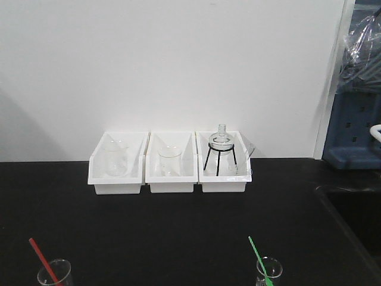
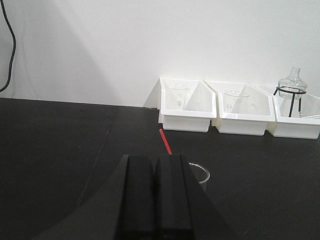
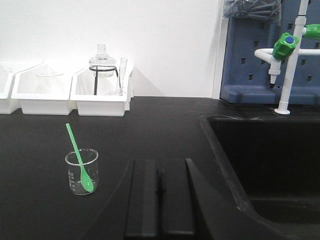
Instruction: Sort red and green spoons into left cabinet
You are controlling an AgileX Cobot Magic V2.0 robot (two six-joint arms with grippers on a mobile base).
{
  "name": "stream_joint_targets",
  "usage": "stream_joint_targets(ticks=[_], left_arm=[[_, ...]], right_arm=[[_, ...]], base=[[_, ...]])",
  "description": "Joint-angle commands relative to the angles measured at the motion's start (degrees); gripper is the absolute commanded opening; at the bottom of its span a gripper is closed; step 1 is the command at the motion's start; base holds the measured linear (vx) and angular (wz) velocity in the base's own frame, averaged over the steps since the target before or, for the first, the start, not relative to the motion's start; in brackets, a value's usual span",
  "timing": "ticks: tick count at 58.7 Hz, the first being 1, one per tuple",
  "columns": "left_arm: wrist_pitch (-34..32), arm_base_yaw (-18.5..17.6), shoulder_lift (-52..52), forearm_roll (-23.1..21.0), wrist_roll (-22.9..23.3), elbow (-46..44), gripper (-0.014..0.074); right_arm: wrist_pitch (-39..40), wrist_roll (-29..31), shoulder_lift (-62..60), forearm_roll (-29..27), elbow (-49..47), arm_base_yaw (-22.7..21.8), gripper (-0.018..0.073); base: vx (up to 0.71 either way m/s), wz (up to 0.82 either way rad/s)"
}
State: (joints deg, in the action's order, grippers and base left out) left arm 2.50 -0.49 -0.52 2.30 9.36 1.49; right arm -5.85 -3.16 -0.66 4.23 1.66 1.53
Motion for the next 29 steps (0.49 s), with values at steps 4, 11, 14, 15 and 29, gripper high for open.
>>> stream_joint_targets(ticks=[4,11,14,15,29], left_arm=[[-4.59,-0.14,-1.2,-0.01,-0.04,-0.07,-0.0006],[-4.59,-0.14,-1.2,-0.01,-0.04,-0.13,-0.0006],[-4.59,-0.14,-1.2,-0.01,-0.04,-0.13,-0.0006],[-4.59,-0.14,-1.2,-0.01,-0.04,-0.13,-0.0006],[-4.59,-0.14,-1.2,-0.01,-0.04,-0.13,-0.0006]], right_arm=[[4.76,0.35,-0.72,0.08,0.66,-0.15,-0.0009],[4.76,0.35,-0.72,0.08,0.66,-0.15,-0.0009],[4.76,0.35,-0.72,0.08,0.66,-0.15,-0.0009],[4.76,0.35,-0.72,0.08,0.66,-0.15,-0.0009],[4.76,0.35,-0.72,0.08,0.66,-0.15,-0.0009]], base=[[0.0,0.0],[0.0,0.0],[0.0,0.0],[0.0,0.0],[0.0,0.0]])
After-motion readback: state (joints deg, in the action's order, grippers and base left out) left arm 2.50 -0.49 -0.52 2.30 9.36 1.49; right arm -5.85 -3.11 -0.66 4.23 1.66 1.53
